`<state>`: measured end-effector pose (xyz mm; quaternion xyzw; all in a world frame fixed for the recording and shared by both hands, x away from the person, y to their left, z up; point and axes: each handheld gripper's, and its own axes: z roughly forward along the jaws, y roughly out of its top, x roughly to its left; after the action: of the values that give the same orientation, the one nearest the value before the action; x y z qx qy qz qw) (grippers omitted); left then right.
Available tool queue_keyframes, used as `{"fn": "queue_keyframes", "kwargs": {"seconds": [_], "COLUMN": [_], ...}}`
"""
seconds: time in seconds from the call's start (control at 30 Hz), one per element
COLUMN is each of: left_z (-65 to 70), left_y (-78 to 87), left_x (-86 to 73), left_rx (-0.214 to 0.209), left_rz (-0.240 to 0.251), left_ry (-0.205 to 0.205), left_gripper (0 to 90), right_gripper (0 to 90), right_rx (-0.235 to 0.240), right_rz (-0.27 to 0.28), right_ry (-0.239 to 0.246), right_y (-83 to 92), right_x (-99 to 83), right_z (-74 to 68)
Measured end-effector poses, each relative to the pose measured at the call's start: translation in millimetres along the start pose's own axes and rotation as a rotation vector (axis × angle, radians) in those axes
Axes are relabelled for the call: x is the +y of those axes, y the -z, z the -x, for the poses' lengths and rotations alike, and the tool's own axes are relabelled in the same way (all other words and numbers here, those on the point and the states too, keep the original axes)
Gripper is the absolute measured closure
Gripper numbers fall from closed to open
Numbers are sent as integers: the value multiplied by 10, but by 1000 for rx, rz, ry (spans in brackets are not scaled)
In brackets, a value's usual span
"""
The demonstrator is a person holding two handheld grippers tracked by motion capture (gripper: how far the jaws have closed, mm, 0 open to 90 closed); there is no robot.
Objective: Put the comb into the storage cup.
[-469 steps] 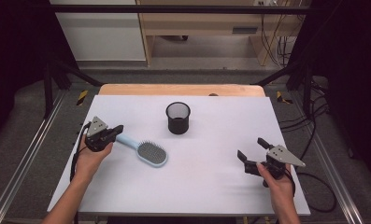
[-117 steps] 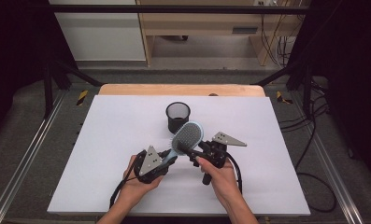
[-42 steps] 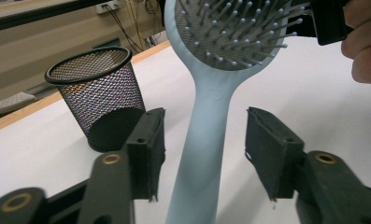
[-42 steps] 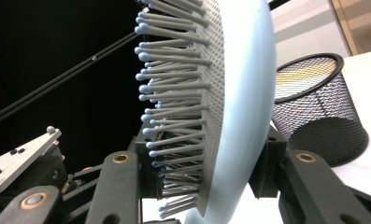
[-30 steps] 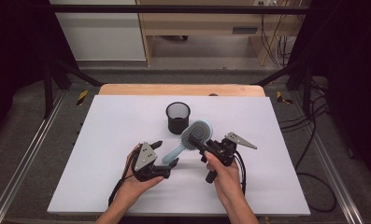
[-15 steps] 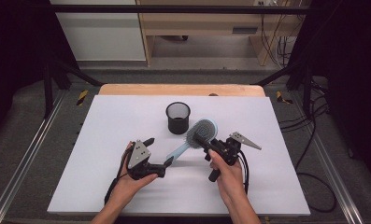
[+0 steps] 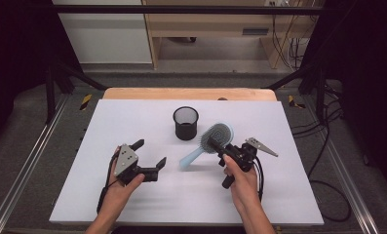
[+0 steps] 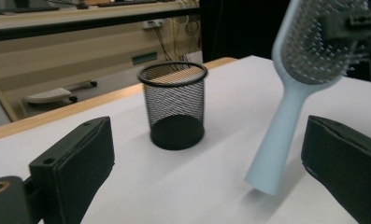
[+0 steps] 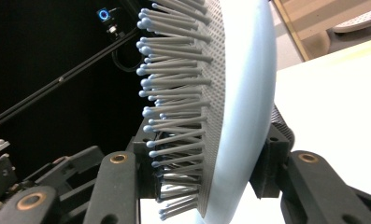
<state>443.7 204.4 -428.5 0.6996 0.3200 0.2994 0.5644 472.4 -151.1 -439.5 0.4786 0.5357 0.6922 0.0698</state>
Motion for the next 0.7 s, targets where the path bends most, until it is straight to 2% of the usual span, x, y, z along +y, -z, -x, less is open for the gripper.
{"fn": "queue_keyframes", "kwargs": {"seconds": [0.03, 0.07, 0.13, 0.2, 0.23, 0.27, 0.47, 0.5, 0.53, 0.57, 0.6, 0.63, 0.7], "left_z": [-80, -80, -161, -277, -277, -344, -457, -511, -511, -584, -584, -653, -678], "left_y": [67, 67, 136, 244, 244, 325, 545, 611, 611, 640, 640, 653, 659], "left_x": [-1, -1, -12, -42, -42, -60, -129, -170, -170, -189, -189, -195, -202], "left_rx": [19, 19, 45, 88, 88, 115, 171, 192, 192, 218, 218, 242, 248], "left_rz": [9, 9, 14, 25, 25, 39, 33, 25, 25, 26, 26, 28, 28], "left_ry": [13, 13, 26, 54, 54, 71, 95, 97, 97, 100, 100, 130, 133], "left_gripper": [29, 29, 29, 30, 30, 30, 28, 26, 25, 25, 25, 26, 30], "right_gripper": [543, 542, 542, 542, 542, 542, 541, 541, 542, 542, 542, 542, 542], "right_rx": [-5, -7, -8, -15, -19, -19, -27, -35, -37, -39, -39, -43, -46], "right_rz": [4, 9, 12, 22, 22, 23, 21, 10, 7, 5, 5, 8, 6], "right_ry": [-6, -7, -3, -9, -13, -8, 12, 17, 24, 29, 29, 33, 33], "right_y": [21, 31, 43, 70, 78, 82, 71, 60, 52, 45, 45, 32, 27], "right_x": [12, 18, 23, 36, 40, 44, 83, 110, 126, 144, 144, 183, 205], "right_z": [14, 22, 31, 44, 43, 44, 28, 25, 27, 32, 32, 45, 48]}}
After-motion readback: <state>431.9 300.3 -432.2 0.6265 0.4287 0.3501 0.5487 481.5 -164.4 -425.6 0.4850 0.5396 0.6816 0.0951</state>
